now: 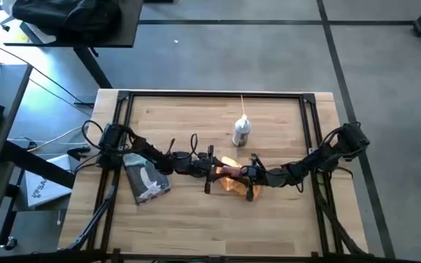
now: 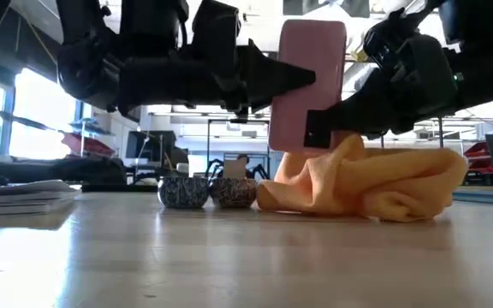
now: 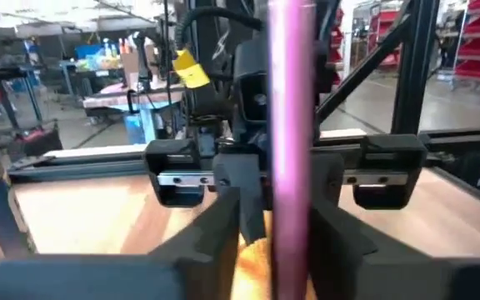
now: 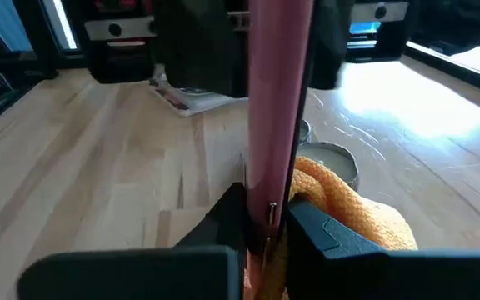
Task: Apply microfiber cloth
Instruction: Wipe the cellphone with the microfiber cloth
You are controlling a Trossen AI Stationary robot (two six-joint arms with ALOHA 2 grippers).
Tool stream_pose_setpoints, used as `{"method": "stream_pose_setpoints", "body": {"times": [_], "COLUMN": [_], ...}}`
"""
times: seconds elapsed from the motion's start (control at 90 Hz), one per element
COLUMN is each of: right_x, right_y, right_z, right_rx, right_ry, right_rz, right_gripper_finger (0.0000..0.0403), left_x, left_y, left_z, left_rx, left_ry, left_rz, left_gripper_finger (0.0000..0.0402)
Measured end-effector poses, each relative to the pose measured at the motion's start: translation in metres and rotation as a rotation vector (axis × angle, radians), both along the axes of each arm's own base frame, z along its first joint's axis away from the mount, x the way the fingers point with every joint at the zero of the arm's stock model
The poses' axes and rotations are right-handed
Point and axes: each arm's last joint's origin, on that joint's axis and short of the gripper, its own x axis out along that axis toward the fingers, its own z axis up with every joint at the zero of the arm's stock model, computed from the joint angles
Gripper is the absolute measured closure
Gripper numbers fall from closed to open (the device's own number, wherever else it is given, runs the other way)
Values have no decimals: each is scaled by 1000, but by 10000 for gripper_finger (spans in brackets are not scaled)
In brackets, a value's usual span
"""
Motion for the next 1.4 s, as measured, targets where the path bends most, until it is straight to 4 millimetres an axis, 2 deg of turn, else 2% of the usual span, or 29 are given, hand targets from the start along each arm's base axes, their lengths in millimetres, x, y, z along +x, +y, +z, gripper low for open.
{"method": "stream_pose_setpoints", "body": {"times": [0.056, 0.111, 0.333, 0.478, 0.622, 0.822, 0.889, 0.989, 1.078, 1.211, 1.4], "right_x": [0, 0, -10, -23, -33, -30, -28, -25, -19, -8, 8], "right_y": [0, 0, -6, -9, -13, -12, -11, -10, -8, -5, 1], "right_z": [0, -1, 11, 25, 14, -3, -5, -2, 15, 58, 119], "right_rx": [-14, -21, 13, 38, 71, 106, 88, 35, -25, -160, -412], "right_ry": [6, 12, 109, 180, 346, 394, 386, 367, 340, 322, 266], "right_rz": [-1, 2, -23, 8, -12, -49, -41, -11, 24, 24, -29], "right_gripper_finger": [353, 341, 297, 269, 258, 290, 317, 378, 394, 401, 403], "left_x": [0, 0, 0, -2, -4, -8, -9, -10, -10, -11, -10], "left_y": [0, -1, 1, 3, 3, 2, 3, 2, 2, 3, 10], "left_z": [0, 0, 3, 16, 26, 34, 33, 29, 25, 23, 23], "left_rx": [5, 7, 72, 82, 134, 203, 186, 68, -22, -123, -358], "left_ry": [1, 1, -1, -25, -44, 30, 75, 134, 180, 195, 197], "left_rz": [-6, -5, 45, 63, 67, 117, 117, 86, 68, 82, 109], "left_gripper_finger": [378, 390, 392, 395, 395, 395, 395, 395, 395, 395, 395]}}
